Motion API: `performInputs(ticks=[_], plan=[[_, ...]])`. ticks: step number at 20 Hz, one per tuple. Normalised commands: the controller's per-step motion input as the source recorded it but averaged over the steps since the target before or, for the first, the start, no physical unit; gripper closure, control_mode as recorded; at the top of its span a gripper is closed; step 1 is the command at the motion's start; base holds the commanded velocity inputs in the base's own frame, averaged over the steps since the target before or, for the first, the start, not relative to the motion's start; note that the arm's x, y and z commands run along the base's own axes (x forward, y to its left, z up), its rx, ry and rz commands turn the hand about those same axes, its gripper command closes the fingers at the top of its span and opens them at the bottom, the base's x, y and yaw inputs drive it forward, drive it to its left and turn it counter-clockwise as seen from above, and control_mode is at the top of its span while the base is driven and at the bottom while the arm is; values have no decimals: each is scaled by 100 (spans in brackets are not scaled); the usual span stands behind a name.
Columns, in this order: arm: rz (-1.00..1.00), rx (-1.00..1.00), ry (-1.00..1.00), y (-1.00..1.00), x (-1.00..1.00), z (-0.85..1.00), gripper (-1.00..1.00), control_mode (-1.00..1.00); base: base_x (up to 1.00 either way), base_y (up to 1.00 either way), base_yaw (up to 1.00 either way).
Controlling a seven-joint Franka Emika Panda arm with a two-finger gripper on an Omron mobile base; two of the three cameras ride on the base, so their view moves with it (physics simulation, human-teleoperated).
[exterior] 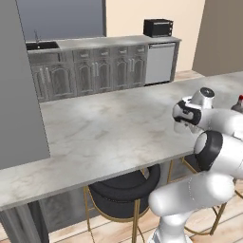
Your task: There is a bowl on the dining counter. Grab a lemon wedge from the fridge and place it in the bowl. Then get the liquor bottle and glass cup from the cabinet and place them next to the bowl.
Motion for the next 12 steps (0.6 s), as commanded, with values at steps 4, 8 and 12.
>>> performInputs(ticks=[4, 8, 12], plan=[[10, 0, 0, -31, 49, -44, 100, -100, 0, 0, 0], [9, 0, 0, -15, 50, -37, 100, -100, 0, 0, 0], [9, 0, 0, -5, 46, -38, 100, -100, 0, 0, 0]])
